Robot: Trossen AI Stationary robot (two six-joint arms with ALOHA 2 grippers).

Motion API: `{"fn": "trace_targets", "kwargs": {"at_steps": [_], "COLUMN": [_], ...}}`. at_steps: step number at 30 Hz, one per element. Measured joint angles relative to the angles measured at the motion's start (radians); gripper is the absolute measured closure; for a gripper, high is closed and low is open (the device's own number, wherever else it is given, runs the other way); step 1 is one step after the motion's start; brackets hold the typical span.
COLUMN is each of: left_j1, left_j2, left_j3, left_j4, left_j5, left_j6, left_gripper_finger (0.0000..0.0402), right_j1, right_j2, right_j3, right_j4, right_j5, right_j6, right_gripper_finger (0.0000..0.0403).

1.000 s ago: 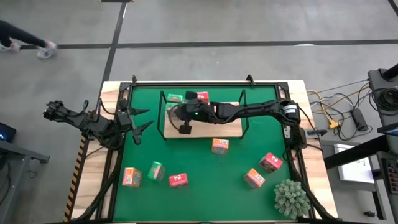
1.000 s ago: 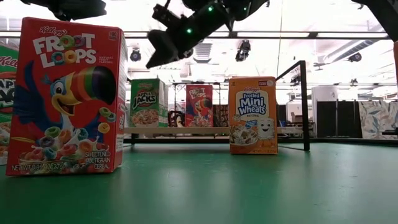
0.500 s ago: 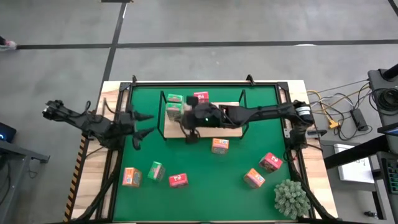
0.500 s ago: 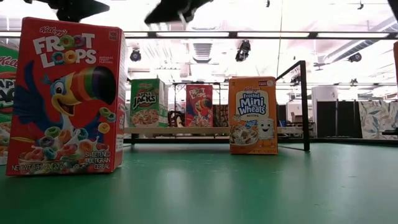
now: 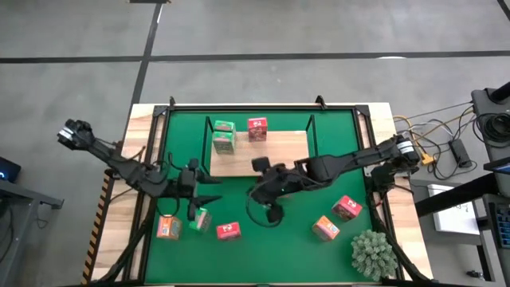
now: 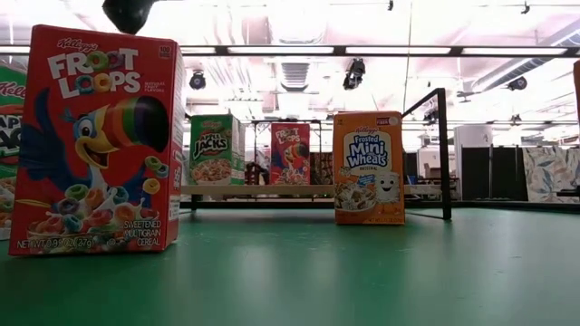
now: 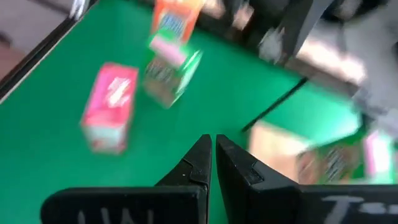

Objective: Stack cereal on shelf
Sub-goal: Put the left red cereal box on the shelf aligned with the other red cereal box

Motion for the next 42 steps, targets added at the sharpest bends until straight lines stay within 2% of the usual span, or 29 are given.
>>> {"fn": "trace_targets", "kwargs": {"at_steps": [9, 18, 26, 35, 38, 42], "left_j1": [-0.115, -0.193, -0.204, -0.208, -0.208, -0.208], "left_j2": [0.141, 0.285, 0.388, 0.421, 0.421, 0.421], "left_j3": [0.175, 0.353, 0.475, 0.485, 0.483, 0.483], "left_j4": [-0.19, -0.437, -0.614, -0.67, -0.669, -0.677], "left_j5": [0.0, 0.0, -0.002, -0.001, -0.003, -0.003], "left_j6": [-0.134, -0.254, -0.306, -0.329, -0.324, -0.307], "left_gripper_finger": [0.0192, 0.0192, 0.0192, 0.0192, 0.0192, 0.0192], "right_j1": [0.041, 0.043, 0.053, 0.091, 0.097, 0.099], "right_j2": [-0.011, -0.011, -0.009, -0.009, -0.001, 0.032], "right_j3": [-0.01, -0.015, -0.035, -0.112, -0.144, -0.18], "right_j4": [-0.326, -0.417, -0.298, -0.08, 0.026, 0.171], "right_j5": [0.001, 0.001, 0.0, -0.002, -0.002, -0.001], "right_j6": [0.224, 0.273, 0.28, 0.281, 0.283, 0.28], "right_gripper_finger": [0.039, 0.039, 0.039, 0.0386, 0.0359, 0.0293]}}
